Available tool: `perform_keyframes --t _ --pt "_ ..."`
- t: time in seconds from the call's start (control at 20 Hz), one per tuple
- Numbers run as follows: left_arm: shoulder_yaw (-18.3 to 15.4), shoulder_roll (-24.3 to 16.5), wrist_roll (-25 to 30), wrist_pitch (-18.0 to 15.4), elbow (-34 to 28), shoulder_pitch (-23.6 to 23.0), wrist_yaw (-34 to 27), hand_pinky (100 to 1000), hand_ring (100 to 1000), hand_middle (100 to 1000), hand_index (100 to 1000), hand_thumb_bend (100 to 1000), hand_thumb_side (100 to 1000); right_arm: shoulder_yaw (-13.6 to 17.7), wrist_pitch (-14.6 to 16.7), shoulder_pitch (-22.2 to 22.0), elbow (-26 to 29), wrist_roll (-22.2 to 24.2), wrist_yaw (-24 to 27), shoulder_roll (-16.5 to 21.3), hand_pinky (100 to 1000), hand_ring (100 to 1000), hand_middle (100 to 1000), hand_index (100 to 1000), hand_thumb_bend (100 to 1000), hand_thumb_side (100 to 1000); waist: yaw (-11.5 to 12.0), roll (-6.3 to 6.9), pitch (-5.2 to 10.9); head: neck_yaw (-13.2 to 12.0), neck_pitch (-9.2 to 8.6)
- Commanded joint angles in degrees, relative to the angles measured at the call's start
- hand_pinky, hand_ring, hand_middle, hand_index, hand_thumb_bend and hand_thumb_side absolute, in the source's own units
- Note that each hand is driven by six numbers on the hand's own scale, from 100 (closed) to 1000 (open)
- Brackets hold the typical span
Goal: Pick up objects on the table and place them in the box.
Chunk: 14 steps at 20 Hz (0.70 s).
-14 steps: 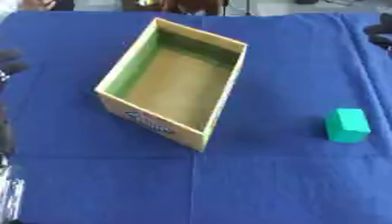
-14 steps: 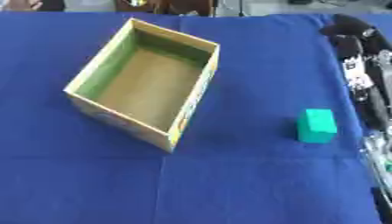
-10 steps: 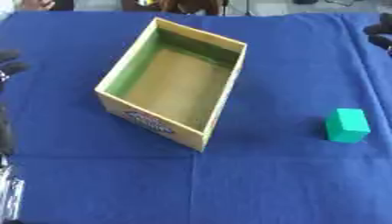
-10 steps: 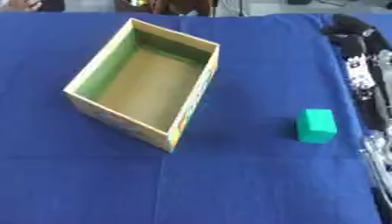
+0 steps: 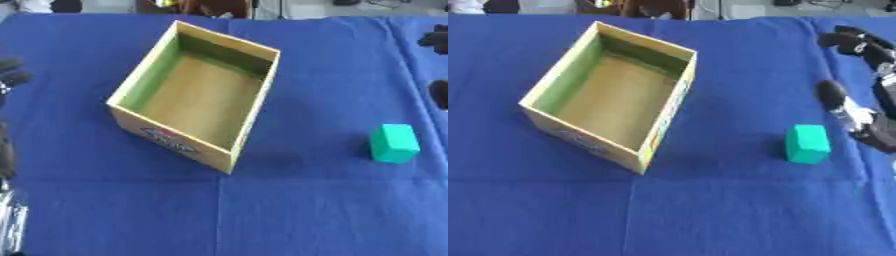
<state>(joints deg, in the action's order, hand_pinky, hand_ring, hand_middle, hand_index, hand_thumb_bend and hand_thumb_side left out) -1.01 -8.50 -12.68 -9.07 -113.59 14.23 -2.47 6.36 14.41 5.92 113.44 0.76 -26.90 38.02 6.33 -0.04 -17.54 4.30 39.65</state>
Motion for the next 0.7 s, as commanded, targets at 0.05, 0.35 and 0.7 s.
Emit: perform_keyframes --t 0.05,0.35,0.7 --pt "-0.52 -0.81 0.00 0.15 -1.00 0.23 0.27 669 682 703 852 100 1000 0.29 0.59 -0.41 1.15 2.52 -5.07 5.40 826 936 795 887 535 1000 -0.11 -0.08 1.38 -0.21 -0.25" --pt "-0.39 -1.01 0.12 0.26 -1.00 0.12 0.21 669 683 703 852 100 1000 -1.63 1.76 -1.26 1.15 7.16 -10.18 12.52 815 925 801 895 599 1000 -0.25 -0.11 1.92 0.47 -0.06" --pt "-0.35 -1.21 0.14 0.26 -1.00 0.15 0.13 668 683 703 851 100 1000 -2.88 1.32 -1.72 1.15 14.41 -11.78 17.02 822 943 821 937 628 850 -0.14 0.06 2.12 1.60 -0.18"
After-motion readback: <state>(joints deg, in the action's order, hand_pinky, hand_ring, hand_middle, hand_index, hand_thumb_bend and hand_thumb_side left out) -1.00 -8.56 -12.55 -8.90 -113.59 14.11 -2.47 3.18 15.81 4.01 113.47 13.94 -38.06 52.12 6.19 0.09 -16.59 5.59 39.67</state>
